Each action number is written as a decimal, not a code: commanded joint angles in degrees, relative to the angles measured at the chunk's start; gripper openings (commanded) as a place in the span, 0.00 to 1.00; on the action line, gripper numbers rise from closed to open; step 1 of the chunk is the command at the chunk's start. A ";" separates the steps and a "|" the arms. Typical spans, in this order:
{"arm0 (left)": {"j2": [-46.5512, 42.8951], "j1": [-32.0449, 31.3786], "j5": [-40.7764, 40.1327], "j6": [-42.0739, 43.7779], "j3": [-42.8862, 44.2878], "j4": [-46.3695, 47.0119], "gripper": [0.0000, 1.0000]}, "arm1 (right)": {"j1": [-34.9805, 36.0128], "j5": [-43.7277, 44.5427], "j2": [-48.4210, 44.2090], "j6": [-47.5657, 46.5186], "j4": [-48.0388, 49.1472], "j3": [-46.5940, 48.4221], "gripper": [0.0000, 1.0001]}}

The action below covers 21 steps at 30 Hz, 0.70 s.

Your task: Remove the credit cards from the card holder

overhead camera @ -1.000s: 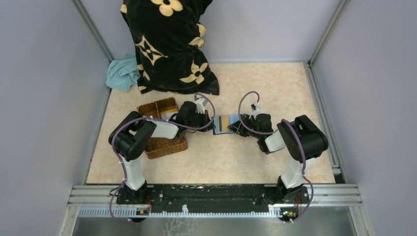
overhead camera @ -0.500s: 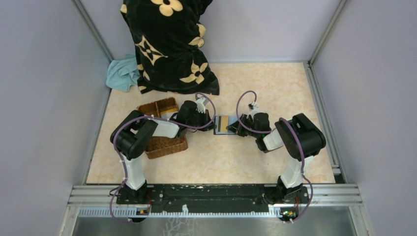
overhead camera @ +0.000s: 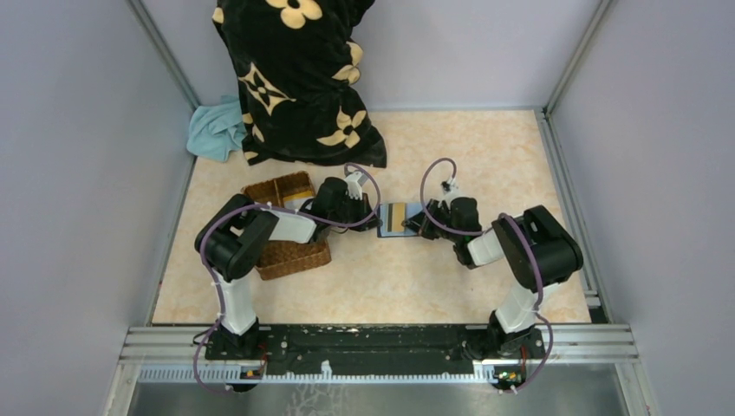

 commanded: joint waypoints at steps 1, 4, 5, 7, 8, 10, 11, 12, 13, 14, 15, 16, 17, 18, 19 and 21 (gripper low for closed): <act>2.91 -0.44 -0.02 0.34 -0.21 -3.69 0.00 | -1.46 0.84 -5.48 -2.30 -0.72 -0.59 0.00; 2.83 -0.43 0.07 0.23 -0.30 -3.55 0.00 | -2.34 1.69 -7.44 -3.46 -3.07 -0.71 0.00; 2.79 -0.42 0.03 0.21 -0.29 -3.55 0.00 | -2.61 1.90 -8.07 -3.78 -3.54 -0.85 0.00; 2.58 -0.42 -0.03 0.31 -0.42 -3.55 0.00 | -3.30 2.54 -9.43 -3.95 -4.37 -1.35 0.00; 2.36 -0.44 -0.08 0.31 -0.47 -3.55 0.00 | -3.67 2.79 -10.01 -4.00 -4.60 -1.64 0.00; 2.01 -0.42 0.00 0.55 -0.68 -3.36 0.00 | -4.30 3.71 -11.64 -4.17 -5.34 -2.24 0.00; 1.74 -0.42 0.48 0.95 -0.74 -2.99 0.00 | -4.50 4.16 -12.59 -4.37 -5.96 -2.45 0.00; 1.37 -0.49 1.51 1.34 -1.01 -2.43 0.00 | -4.66 4.57 -13.57 -4.91 -7.30 -2.54 0.00; 0.81 -0.45 2.06 1.67 -1.35 -1.59 0.00 | -4.78 5.00 -14.65 -5.26 -8.29 -2.54 0.00; 0.04 -0.47 2.52 1.98 -1.70 -0.77 0.02 | -4.84 5.16 -15.76 -5.65 -9.29 -2.48 0.00; -0.76 -0.47 2.73 2.28 -1.93 -0.22 0.08 | -4.87 5.24 -16.90 -6.03 -10.29 -2.49 0.00; -1.50 -0.43 2.73 2.68 -2.00 -0.14 0.15 | -4.85 5.41 -18.13 -6.37 -11.30 -2.48 0.00; -2.32 -0.44 3.02 3.17 -1.97 -0.12 0.24 | -4.97 5.57 -19.62 -6.71 -12.40 -2.55 0.00; -3.33 -0.42 3.34 3.67 -1.77 -0.44 0.35 | -4.96 5.63 -21.04 -7.19 -13.63 -2.56 0.00; -4.13 -0.42 3.73 3.95 -1.61 -0.55 0.50 | -4.94 5.56 -22.66 -7.72 -15.02 -2.44 0.00; -5.96 -0.42 4.82 4.47 -1.23 -0.50 0.69 | -4.94 4.52 -26.05 -8.93 -17.34 -2.28 0.00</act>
